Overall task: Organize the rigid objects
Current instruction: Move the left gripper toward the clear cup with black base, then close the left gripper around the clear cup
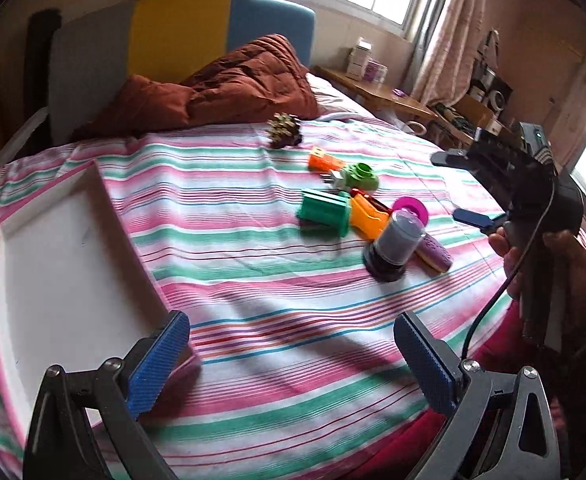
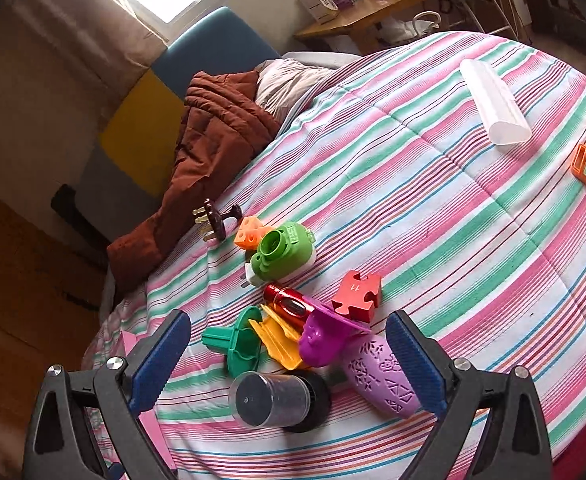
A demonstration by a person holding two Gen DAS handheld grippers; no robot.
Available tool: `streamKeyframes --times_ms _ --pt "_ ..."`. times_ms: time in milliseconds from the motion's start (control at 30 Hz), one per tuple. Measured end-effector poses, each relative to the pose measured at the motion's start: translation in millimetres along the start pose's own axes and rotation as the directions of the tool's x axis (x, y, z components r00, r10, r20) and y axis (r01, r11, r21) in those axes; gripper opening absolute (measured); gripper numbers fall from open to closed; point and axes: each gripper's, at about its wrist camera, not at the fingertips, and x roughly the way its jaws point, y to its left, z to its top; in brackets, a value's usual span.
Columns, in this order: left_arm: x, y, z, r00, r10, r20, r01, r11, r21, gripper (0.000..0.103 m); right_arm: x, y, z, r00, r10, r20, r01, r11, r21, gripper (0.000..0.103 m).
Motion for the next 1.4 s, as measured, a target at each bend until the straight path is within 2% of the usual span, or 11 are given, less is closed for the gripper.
streamKeyframes --times_ms 67,200,567,967,1000,1067,1100,1267,1400 --pt "15.0 -8.9 4.9 0.999 -0.02 -0.038 0.021 0.999 0.026 0.103 0.3 3.2 -0.8 1.0 -0.003 -0.004 0.003 1.0 -0.015 0.1" --pt "37.4 -22.2 15.7 0.999 -0.022 -0.044 0.024 0.998 0.059 0.103 -1.2 3.7 -1.4 1.0 -0.002 0.004 0.002 1.0 -0.015 0.1" --pt "92.8 -70.1 39.2 0.994 -0.022 -0.105 0.042 0.981 0.188 0.103 -5.1 -16.4 3.3 0.999 0.028 0.024 -0.031 0.994 0.101 0.1" --pt "135.3 -103.8 57.4 0.991 -0.048 -0.126 0.075 0.973 0.217 0.102 -4.0 -20.1 5.9 0.999 0.032 0.022 -0.034 0.992 0.12 0.1" --pt "139.3 -104.9 58.7 0.99 -0.048 -0.13 0.075 0.974 0.215 0.099 -3.3 -20.5 6.0 0.999 0.029 0.019 -0.032 0.992 0.121 0.1" --pt "146.8 -103.5 58.6 0.987 -0.053 -0.151 0.083 0.975 0.205 0.069 -1.6 -21.7 6.1 1.0 0.018 0.013 -0.019 0.992 0.125 0.1" --pt "149.5 -101.5 57.0 0.984 -0.059 -0.167 0.092 0.977 0.195 0.045 -0.3 -22.6 6.1 1.0 0.008 0.007 -0.009 0.991 0.13 0.1" --pt "131.4 -79.7 40.8 0.986 -0.093 -0.138 0.111 0.984 0.137 0.044 16.0 -32.8 3.8 0.996 -0.049 -0.073 0.062 0.982 0.177 0.1" --pt "106.3 -59.9 21.8 0.989 -0.088 -0.123 0.1 0.99 0.096 0.044 30.3 -39.1 -0.8 0.984 -0.114 -0.14 0.14 0.971 0.192 0.1"
